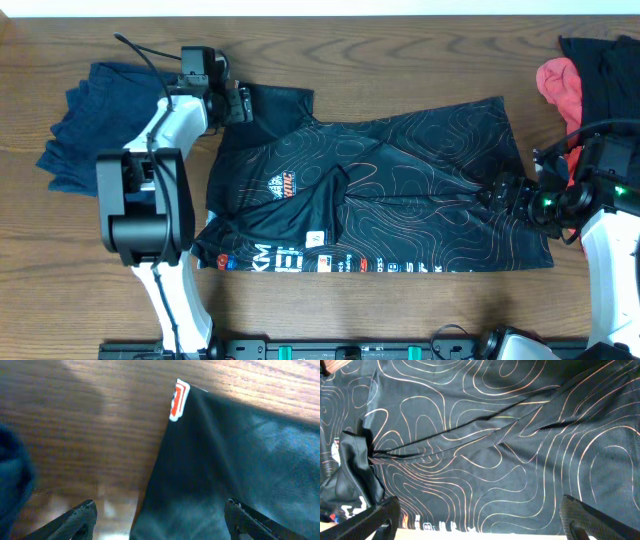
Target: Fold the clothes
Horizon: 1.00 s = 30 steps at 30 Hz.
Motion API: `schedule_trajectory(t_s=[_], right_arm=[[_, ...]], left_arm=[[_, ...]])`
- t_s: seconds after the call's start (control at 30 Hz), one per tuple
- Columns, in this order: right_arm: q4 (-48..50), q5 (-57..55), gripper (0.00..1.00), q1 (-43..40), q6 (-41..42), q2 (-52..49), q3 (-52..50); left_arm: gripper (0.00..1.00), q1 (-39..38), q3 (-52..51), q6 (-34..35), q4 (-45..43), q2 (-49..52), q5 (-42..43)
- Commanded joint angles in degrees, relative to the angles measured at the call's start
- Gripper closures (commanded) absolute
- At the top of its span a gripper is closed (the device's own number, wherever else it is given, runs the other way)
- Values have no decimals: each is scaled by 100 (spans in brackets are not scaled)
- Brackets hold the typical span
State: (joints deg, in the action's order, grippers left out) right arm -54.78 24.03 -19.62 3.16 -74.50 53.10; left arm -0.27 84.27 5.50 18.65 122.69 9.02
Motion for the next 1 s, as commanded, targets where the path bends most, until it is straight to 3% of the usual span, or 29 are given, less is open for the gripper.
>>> schedule_trajectory(t_s=[0.0,0.1,0.27,0.47,0.7,0.9,0.97], right_arm=[[2,83,2,57,-90,61,109],[26,83,3,57,-90,61,109],[127,81,7,57,-90,61,109],[297,-98,9,57,-24,-9,109],[629,-713,18,57,162,-334,120],[922,-850,18,68,195,-1099,949],[876,-922,13,142,184,-1545,1519]], left_arm=[[20,-92,109,-76,-37,251,-20],[28,-164,109,-76,-35,302,177],[66,-208,109,-74,-9,302,214],[94,-205,109,24,66,299,210],[94,-201,111,343,302,164,216],[94,-201,111,472,1003,-282,278],[94,-201,111,468,1274,-437,468]])
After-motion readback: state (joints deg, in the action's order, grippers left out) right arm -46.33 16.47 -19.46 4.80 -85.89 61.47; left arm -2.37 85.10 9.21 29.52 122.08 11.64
